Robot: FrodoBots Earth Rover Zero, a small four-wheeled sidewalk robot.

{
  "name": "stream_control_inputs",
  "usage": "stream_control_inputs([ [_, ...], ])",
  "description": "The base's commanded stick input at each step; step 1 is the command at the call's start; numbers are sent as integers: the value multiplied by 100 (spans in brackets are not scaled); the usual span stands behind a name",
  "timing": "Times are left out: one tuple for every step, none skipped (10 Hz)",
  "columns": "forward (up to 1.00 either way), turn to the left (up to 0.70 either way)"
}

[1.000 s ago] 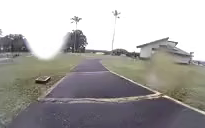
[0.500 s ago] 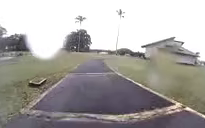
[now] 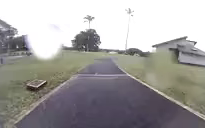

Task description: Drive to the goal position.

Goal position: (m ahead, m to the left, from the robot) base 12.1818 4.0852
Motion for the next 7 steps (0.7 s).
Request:
stream_control_inputs([
  [85, 0],
  [85, 0],
  [85, 0],
  [85, 0],
  [85, 0],
  [85, 0],
  [85, 0],
])
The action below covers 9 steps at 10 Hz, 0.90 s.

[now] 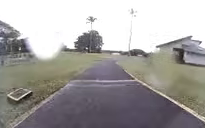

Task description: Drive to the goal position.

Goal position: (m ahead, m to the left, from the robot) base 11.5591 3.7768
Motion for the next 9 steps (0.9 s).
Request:
stream_control_inputs([
  [85, 0],
  [85, 0],
  [85, 0],
  [85, 0],
  [85, 0],
  [85, 0],
  [85, 0],
  [85, 0],
  [85, 0],
])
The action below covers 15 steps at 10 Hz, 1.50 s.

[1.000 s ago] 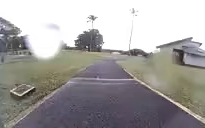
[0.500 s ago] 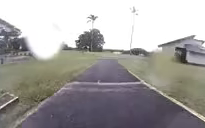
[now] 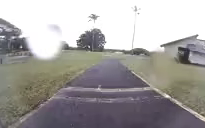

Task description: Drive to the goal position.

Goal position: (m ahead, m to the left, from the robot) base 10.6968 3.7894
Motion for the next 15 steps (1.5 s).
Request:
stream_control_inputs([
  [85, 0],
  [85, 0],
  [85, 0],
  [85, 0],
  [85, 0],
  [85, 0],
  [85, 0],
  [85, 0],
  [85, 0],
  [85, 0],
  [85, 0],
  [85, 0],
  [85, 0],
  [85, 0],
  [85, 0],
])
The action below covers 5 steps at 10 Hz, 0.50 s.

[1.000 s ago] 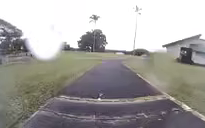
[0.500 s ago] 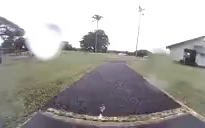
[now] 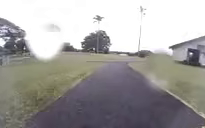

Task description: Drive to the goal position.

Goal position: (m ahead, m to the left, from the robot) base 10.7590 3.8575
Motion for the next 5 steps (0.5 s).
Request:
stream_control_inputs([
  [85, 0],
  [85, 0],
  [85, 0],
  [85, 0],
  [85, 0],
])
